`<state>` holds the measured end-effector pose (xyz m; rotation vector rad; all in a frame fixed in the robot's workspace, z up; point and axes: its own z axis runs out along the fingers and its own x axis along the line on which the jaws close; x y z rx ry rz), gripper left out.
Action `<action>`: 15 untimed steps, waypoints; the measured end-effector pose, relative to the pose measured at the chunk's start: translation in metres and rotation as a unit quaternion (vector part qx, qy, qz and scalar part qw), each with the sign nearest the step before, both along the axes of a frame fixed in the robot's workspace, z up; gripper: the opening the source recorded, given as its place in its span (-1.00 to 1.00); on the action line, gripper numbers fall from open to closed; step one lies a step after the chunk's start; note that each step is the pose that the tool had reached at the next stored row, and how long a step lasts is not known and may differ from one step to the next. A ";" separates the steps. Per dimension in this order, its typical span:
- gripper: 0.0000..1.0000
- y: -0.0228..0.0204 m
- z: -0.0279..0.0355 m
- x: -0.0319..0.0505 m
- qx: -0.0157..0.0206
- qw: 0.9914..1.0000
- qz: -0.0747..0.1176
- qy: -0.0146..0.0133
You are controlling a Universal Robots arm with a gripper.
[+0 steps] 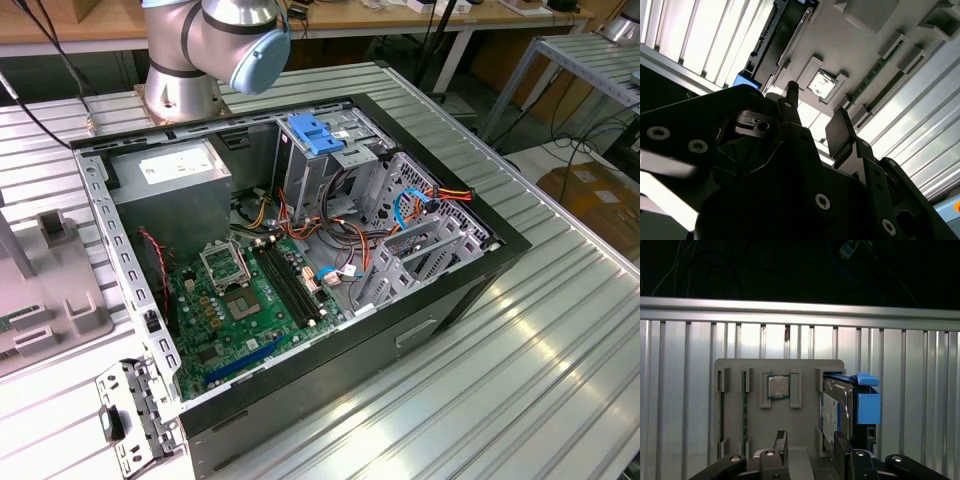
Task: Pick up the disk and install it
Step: 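Pick up the disk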
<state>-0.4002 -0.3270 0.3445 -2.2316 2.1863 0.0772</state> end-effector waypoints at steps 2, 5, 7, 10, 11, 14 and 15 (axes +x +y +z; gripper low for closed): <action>0.00 0.0022 -0.0004 0.0000 0.000 1.000 0.000 0.000; 0.00 0.0049 -0.0008 0.0000 0.001 1.000 0.000 0.000; 0.00 0.0068 -0.0012 0.0000 0.001 1.000 0.000 0.000; 0.00 0.0093 -0.0016 0.0000 0.001 1.000 0.000 0.000; 0.00 0.0099 -0.0017 0.0000 0.002 1.000 0.000 0.000; 0.00 0.0132 -0.0022 0.0000 0.002 1.000 0.000 0.000; 0.00 0.0143 -0.0023 0.0000 0.002 1.000 0.000 0.000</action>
